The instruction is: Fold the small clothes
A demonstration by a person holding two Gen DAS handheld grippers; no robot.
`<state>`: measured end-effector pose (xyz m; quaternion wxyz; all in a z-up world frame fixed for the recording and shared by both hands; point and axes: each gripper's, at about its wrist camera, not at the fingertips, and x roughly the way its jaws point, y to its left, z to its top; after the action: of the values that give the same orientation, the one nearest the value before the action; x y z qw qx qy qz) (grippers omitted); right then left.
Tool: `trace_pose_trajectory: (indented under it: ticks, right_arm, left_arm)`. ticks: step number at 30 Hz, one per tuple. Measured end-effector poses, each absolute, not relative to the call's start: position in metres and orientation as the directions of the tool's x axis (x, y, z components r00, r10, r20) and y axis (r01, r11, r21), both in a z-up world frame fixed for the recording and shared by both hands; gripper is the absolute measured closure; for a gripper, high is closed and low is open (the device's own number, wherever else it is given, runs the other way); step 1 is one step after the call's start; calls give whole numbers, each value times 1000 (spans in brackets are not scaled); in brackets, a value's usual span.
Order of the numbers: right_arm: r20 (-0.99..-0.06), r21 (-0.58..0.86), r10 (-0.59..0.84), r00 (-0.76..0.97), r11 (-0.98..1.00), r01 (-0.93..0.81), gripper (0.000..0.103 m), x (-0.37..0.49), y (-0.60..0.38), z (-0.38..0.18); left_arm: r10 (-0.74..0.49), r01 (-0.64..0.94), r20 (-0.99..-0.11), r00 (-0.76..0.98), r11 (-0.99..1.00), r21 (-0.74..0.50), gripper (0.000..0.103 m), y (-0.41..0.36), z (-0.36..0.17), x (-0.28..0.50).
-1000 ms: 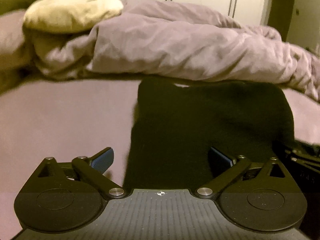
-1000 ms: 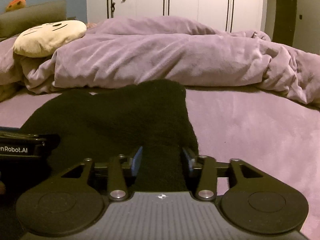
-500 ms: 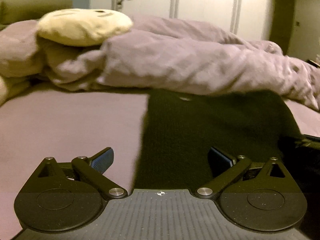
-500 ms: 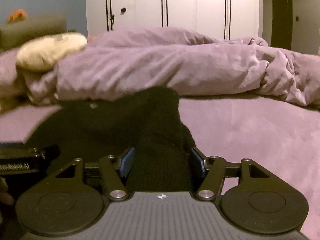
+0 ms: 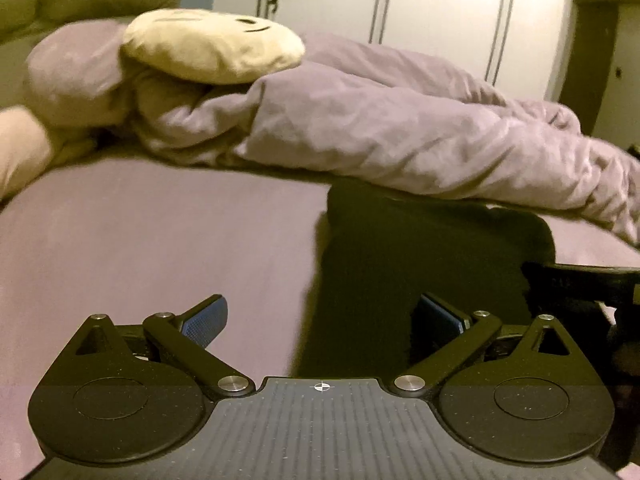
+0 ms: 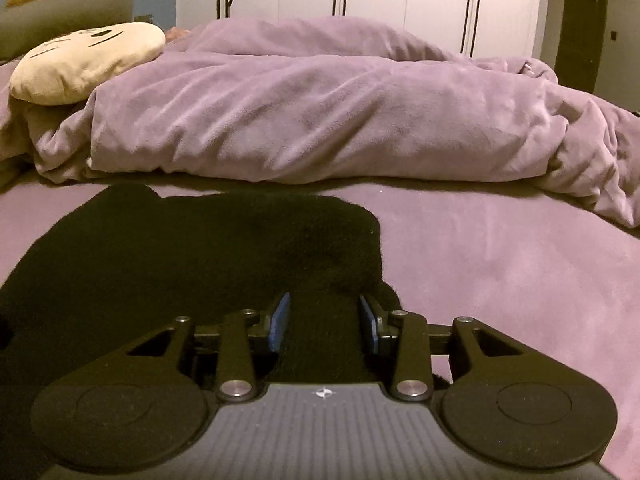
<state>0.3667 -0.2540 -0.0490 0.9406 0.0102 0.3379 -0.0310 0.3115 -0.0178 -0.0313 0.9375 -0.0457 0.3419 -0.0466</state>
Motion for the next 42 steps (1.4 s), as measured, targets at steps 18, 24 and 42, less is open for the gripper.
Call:
trace_pose_trajectory:
  ticks: [18,24,42]
  right_arm:
    - [-516,598,106,850,755,269,41,174,-320,-62]
    - [-530,630,196,825,742,229,38,225,-334,-57]
    - [-461,582,270,845,811,59,84,264,-330,-42]
  left_arm:
    - [-143,35,-692,707,985,-168,0,-1,-6,186]
    - [-136,58,-717,683,989,-133,0,-5,-14,179]
    - [-101,33,-762,640,994,-104,0,-22,-19,192]
